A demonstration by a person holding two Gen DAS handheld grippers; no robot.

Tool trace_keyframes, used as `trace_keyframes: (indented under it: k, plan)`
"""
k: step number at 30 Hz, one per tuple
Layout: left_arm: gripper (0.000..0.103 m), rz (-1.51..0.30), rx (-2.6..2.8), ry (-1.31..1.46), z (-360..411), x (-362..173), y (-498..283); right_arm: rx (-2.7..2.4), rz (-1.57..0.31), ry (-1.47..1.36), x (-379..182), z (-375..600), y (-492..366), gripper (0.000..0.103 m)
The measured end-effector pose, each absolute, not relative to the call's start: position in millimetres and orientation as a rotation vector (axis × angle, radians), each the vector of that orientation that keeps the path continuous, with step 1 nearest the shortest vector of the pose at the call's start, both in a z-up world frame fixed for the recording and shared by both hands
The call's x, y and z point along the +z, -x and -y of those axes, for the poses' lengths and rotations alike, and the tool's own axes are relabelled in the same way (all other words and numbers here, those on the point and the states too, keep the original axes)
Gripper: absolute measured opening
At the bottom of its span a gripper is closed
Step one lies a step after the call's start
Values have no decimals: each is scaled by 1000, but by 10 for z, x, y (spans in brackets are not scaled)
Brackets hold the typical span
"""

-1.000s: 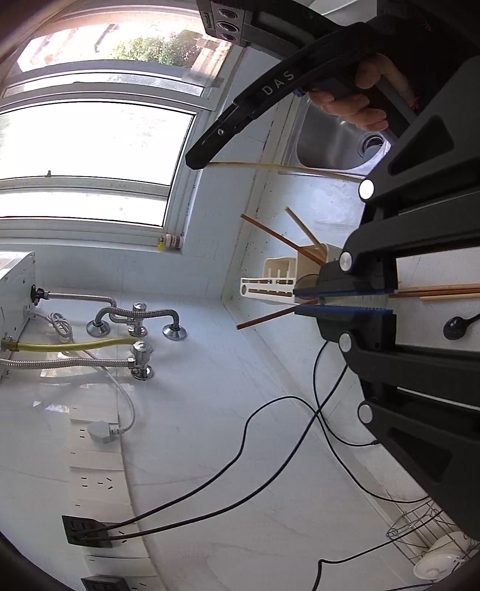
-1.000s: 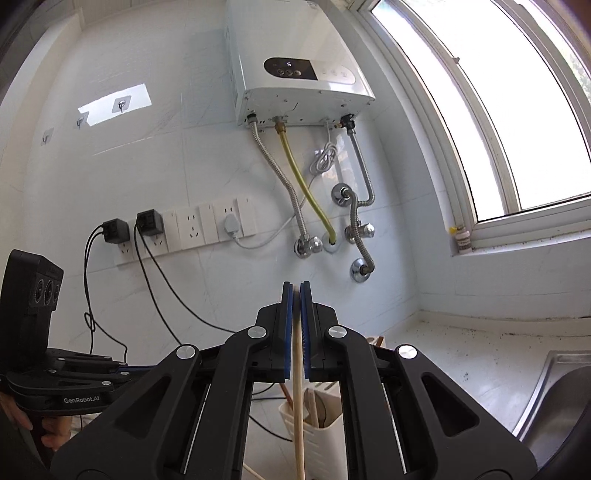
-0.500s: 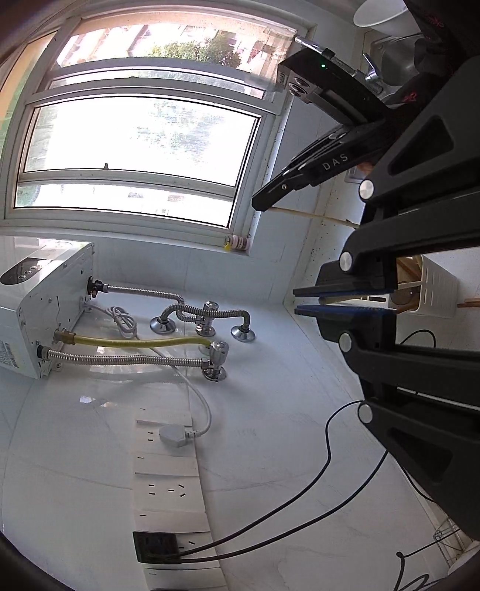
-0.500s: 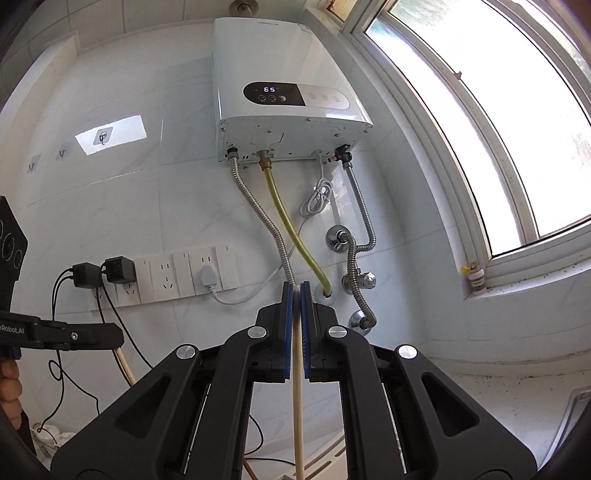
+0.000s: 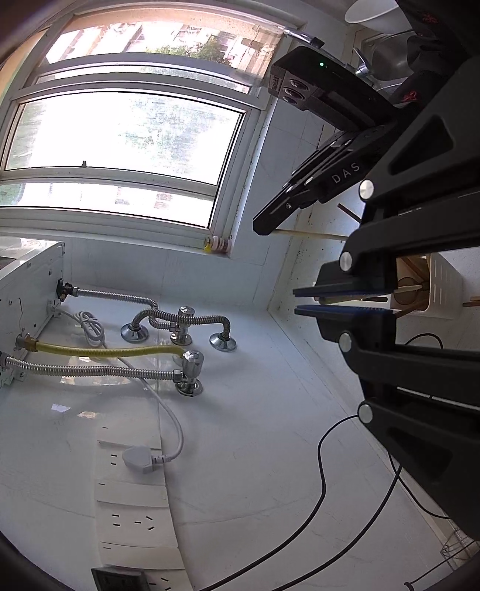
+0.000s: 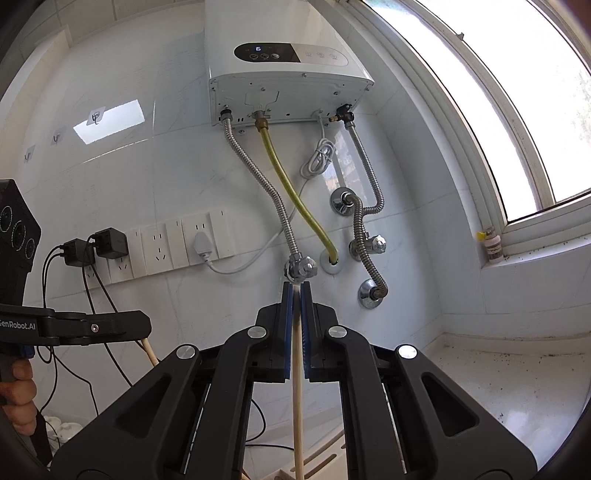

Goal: Organize utensils
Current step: 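Lift the light chopstick with the right gripper and carry it over the cream holder, then lower the chopstick into the holder and open the right gripper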

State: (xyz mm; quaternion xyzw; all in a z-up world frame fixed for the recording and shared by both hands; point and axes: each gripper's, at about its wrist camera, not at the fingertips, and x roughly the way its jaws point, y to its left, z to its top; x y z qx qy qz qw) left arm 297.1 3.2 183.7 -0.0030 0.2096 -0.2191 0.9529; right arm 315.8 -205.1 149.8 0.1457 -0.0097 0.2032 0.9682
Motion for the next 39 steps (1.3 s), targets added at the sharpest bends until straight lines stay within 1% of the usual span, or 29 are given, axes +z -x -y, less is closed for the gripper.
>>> trace_keyframes:
  k: [14,22,23,24,25,26,35,39]
  plan:
    - [4,-504,-434,-11,55,1553,-2966,455,-145,-236,1332,2088,-3023,7]
    - [5,-521,-412,4,28,1461,-2881,432,-161,-230,1349,2267,-2780,7]
    - [7,-521,-405,6,24,1449,-2868,423,-162,-228,1354,2289,-2745,9]
    - [15,-520,-392,9,22,1432,-2854,423,-164,-231,1352,2316,-2704,21]
    - [21,-521,-379,10,17,1408,-2838,421,-164,-239,1347,2345,-2660,28]
    - [21,-526,-372,16,10,1387,-2823,416,-161,-247,1337,2374,-2613,31]
    - [24,-484,-331,80,-164,1318,-2353,425,-216,-235,1227,2423,-2269,31]
    - [32,-497,-304,65,-272,1233,-2068,427,-268,-216,1131,2364,-2153,31]
